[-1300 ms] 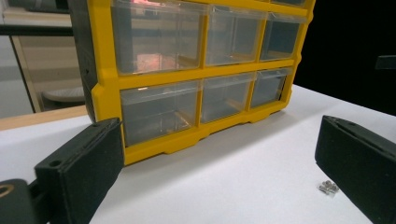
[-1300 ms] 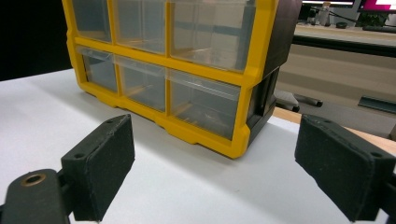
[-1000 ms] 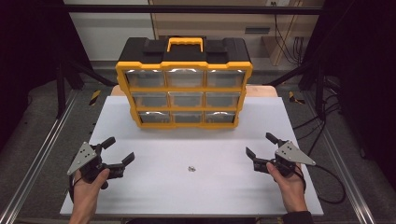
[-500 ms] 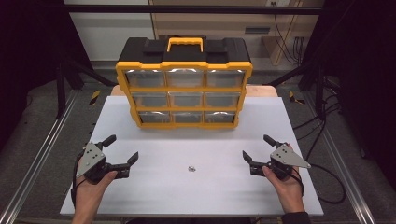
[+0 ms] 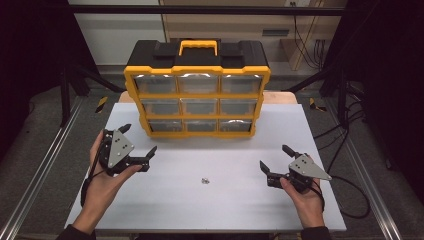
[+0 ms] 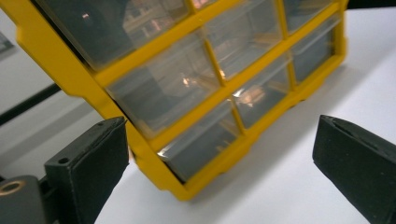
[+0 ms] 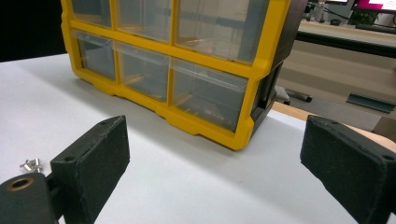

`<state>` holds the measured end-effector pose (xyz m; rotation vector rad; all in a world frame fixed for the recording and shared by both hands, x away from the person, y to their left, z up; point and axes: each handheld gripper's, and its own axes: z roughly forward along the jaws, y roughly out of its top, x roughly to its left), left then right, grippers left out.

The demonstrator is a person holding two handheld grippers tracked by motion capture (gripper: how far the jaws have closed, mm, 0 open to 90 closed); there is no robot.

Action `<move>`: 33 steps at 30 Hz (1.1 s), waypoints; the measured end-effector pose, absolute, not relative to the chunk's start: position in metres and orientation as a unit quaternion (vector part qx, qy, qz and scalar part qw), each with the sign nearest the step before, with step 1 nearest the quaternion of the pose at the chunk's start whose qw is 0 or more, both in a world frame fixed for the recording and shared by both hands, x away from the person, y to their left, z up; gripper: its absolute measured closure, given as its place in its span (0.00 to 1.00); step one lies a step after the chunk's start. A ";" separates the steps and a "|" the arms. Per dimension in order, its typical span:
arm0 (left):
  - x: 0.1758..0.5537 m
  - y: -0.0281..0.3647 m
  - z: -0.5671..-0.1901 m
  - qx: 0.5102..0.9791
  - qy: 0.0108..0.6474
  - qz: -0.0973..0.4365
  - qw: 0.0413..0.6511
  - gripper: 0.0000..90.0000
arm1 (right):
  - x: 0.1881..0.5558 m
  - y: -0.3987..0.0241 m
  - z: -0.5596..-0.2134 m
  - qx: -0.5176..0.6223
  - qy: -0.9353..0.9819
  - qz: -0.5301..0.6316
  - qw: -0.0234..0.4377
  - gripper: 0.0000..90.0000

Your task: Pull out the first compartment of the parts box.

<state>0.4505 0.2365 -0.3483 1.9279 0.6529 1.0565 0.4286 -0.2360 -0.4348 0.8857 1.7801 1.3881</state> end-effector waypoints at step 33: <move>0.501 0.161 -0.303 0.774 0.093 0.599 0.183 0.13 | 0.427 -0.235 -0.434 0.344 0.689 0.524 0.363 0.05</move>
